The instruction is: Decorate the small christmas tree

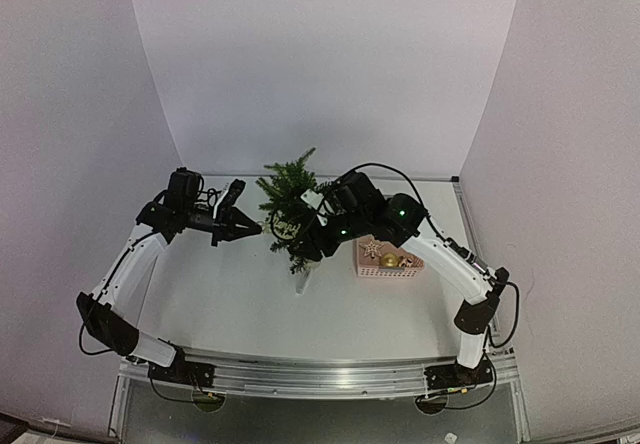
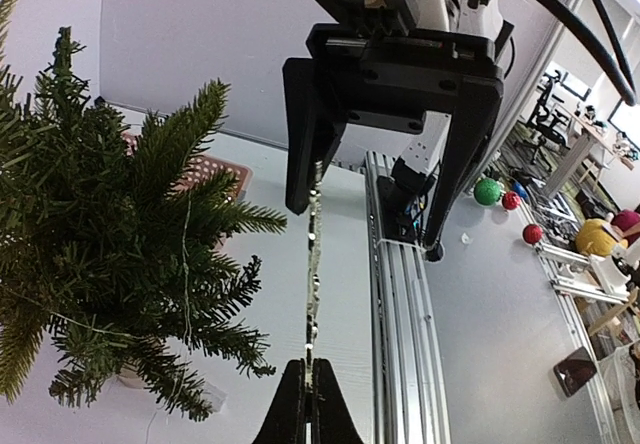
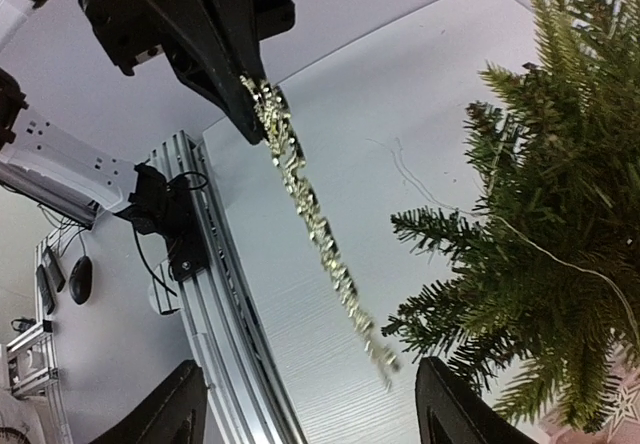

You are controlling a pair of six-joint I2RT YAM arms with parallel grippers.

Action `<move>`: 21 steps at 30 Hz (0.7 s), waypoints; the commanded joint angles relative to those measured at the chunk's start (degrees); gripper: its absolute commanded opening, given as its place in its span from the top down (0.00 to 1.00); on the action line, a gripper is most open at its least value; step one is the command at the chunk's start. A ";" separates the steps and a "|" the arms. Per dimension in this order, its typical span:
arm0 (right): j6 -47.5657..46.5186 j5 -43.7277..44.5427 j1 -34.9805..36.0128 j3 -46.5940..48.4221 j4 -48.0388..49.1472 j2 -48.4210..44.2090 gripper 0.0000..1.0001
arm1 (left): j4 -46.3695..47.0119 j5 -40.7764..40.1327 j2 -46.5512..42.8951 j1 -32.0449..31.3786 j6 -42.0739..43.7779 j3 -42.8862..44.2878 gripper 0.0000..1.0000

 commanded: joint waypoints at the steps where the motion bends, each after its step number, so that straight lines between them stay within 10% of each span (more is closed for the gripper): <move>1: 2.35 5.14 -0.29 -3.84 2.12 -6.43 0.29 | 26.67 -3.35 -5.36 -0.37 -14.69 -8.89 1.00; 7: 5.98 4.65 -2.42 -10.74 8.77 -13.54 0.09 | 50.05 -5.20 -3.27 -1.64 -35.72 -13.87 1.00; 21: 9.01 5.65 -5.71 -11.68 10.00 -16.45 0.08 | 56.20 -7.96 0.58 -4.32 -46.77 -15.20 1.00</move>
